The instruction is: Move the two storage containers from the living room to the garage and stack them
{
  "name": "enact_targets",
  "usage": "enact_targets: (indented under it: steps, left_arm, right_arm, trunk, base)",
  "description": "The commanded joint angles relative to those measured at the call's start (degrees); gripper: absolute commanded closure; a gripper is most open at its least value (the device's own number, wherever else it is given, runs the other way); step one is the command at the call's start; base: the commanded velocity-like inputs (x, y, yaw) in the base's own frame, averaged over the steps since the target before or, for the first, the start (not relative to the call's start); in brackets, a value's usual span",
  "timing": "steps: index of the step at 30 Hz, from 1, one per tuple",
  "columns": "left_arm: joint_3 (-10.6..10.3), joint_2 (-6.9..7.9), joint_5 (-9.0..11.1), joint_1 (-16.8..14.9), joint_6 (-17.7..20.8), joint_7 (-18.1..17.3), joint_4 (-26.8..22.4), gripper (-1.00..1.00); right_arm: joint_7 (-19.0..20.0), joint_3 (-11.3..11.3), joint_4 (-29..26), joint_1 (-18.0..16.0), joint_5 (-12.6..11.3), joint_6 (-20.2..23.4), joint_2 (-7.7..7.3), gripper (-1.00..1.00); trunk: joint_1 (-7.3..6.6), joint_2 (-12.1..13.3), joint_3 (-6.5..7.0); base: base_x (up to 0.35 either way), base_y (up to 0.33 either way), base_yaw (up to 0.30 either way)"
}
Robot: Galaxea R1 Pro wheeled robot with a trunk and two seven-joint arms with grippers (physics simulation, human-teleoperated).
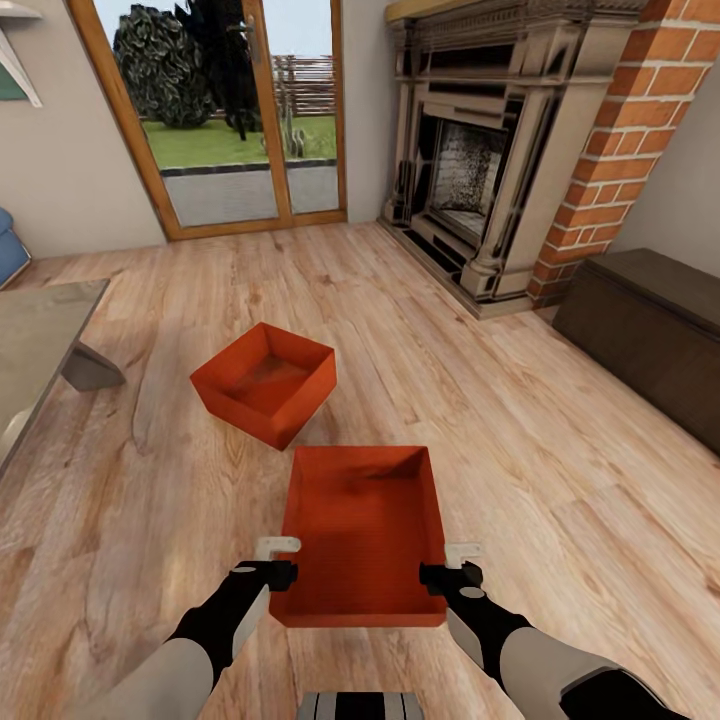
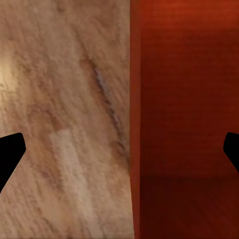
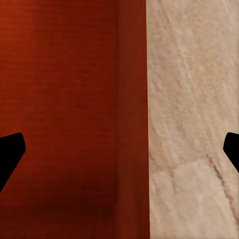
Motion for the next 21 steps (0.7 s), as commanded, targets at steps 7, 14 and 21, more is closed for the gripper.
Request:
enact_targets:
  steps: [7,14,21]
  left_arm:
    - [-0.15,0.04,-0.01,0.00,0.34,0.24,-0.11,-1.00]
    - [-0.15,0.04,0.00,0.00,0.34,0.24,-0.11,-1.00]
    - [-0.20,-0.10,0.00,-0.01,0.31,0.31,-0.09,-1.00]
  right_arm:
    - [-0.20,0.49,0.06,-0.03,-0.56,-0.22,0.01,-1.00]
    - [-0.21,0.49,0.08,-0.03,-0.56,-0.22,0.01,-1.00]
    - [-0.27,0.49,0.07,-0.03,-0.61,-0.30,-0.05,-1.00]
  trunk:
    - [0.87,-1.62,-0.76]
    - [0.87,-1.62,-0.76]
    - [0.87,-1.62,-0.76]
  base:
    - [0.000,0.000,0.000]
    - [0.000,0.000,0.000]
    - [0.000,0.000,0.000]
